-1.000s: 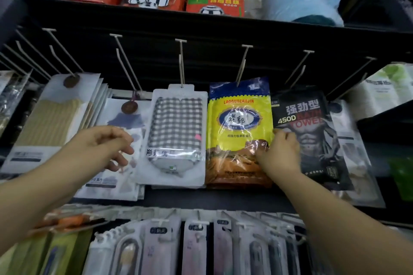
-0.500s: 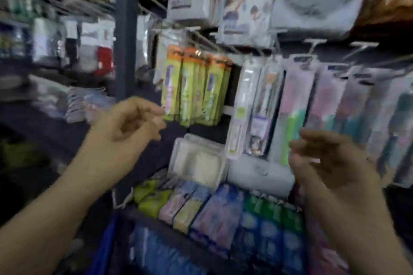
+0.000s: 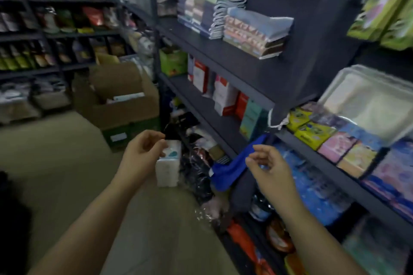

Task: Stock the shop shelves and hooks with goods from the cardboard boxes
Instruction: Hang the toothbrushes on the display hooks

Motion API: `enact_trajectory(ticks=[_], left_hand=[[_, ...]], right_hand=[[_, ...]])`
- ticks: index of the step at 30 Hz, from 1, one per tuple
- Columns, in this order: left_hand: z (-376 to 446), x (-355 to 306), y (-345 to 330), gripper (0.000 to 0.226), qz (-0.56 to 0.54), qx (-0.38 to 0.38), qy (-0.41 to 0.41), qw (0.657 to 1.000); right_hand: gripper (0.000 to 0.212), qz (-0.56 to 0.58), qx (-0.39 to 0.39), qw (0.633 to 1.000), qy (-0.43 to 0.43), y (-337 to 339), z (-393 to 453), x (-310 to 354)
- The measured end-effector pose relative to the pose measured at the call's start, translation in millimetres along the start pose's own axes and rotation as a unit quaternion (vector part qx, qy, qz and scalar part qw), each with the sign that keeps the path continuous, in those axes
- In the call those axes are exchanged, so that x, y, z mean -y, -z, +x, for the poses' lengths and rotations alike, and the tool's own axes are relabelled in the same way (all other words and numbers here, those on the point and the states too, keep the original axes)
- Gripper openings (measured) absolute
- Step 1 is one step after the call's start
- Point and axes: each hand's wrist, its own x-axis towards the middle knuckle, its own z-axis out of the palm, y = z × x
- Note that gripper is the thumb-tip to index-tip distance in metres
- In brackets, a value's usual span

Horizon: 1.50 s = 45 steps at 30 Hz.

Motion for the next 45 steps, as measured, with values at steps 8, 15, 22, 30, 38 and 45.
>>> enact_trajectory(ticks=[8,15,22,30,38,45], left_hand=[[84.1,98.7,164.9,0.011,0.034,-0.065,0.088,0.993],[177.0,147.3,244.0,0.008,0.053,-0.099,0.123,0.986],[305.7,180.0,255.6,0.01,0.049,-0.104,0.134,0.984],[472.8,199.7,259.7,0.02,0.088,-0.099,0.154,0.979],[605.0,244.8,271.4,0.011,0.132,-0.03,0.181,0.974],[726.1,317.8,272.2,0.007,0.156,0.159,0.226,0.949]], right_hand=[[0.021,0.014,0.031,0.998,-0.055,-186.2,67.5,6.6],[0.024,0.025,0.069,0.992,-0.101,-308.9,135.7,20.7],[0.021,0.053,0.088,0.99,-0.096,-399.2,252.5,25.3],[0.021,0.056,0.13,0.984,-0.111,-491.7,415.9,42.0],[0.018,0.032,0.136,0.976,-0.166,-585.0,510.7,41.7],[0.026,0.006,0.077,0.952,-0.295,-686.3,567.2,6.5]])
